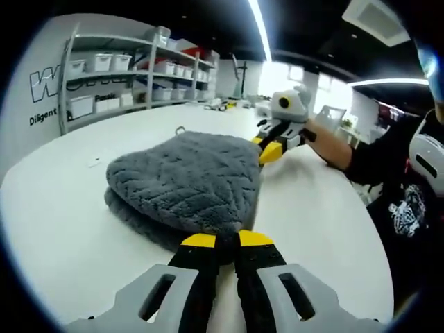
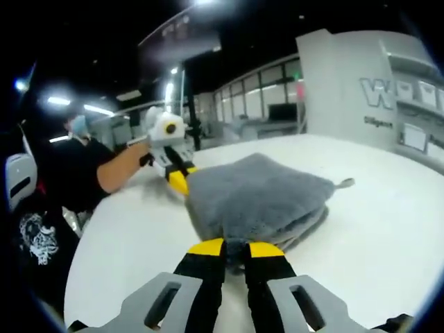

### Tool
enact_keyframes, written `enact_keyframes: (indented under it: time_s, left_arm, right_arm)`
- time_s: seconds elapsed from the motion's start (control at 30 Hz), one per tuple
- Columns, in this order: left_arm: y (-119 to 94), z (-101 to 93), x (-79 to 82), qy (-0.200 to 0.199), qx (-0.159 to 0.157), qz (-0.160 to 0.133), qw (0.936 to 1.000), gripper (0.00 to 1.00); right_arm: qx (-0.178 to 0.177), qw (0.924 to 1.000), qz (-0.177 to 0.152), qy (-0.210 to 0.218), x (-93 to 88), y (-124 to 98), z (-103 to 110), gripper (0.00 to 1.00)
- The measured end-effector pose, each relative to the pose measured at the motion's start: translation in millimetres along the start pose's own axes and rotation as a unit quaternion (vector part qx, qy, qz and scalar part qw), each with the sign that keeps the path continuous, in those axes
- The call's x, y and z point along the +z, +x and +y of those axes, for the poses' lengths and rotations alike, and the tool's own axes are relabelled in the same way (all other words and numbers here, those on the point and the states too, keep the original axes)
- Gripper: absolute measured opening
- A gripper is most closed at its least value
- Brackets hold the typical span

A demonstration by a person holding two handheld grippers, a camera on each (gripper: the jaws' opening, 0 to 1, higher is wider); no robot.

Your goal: Open the folded towel by lifting each exposed corner and separating the folded layers until the towel lies flat within the target outline without major curled edges

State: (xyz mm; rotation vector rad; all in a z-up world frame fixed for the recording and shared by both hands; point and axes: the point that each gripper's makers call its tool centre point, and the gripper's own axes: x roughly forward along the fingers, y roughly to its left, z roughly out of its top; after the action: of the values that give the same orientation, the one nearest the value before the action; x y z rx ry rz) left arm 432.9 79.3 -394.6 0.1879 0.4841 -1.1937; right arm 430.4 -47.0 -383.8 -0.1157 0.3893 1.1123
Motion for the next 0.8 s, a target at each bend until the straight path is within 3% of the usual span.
enact_keyframes:
  time_s: [0.8]
  left_arm:
    - [-3,-10.1,-4.6,0.005,0.008,-0.006,0.9999,0.07]
  right_arm:
    - [0.002,1.0000,-0.004,-0.006,-3.6,-6,13,0.05]
